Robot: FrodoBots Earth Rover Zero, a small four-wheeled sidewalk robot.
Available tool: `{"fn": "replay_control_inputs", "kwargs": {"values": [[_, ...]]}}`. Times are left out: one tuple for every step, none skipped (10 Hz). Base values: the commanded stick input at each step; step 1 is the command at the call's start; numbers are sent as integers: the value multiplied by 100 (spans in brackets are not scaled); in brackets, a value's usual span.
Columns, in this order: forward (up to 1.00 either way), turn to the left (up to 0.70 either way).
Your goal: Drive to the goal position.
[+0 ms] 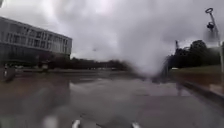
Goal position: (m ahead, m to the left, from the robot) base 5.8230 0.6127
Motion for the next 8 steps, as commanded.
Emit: {"fn": "replay_control_inputs", "kwargs": {"values": [[70,-35],[70,-35],[70,-35],[70,-35],[70,0],[70,0],[70,0],[70,0]]}}
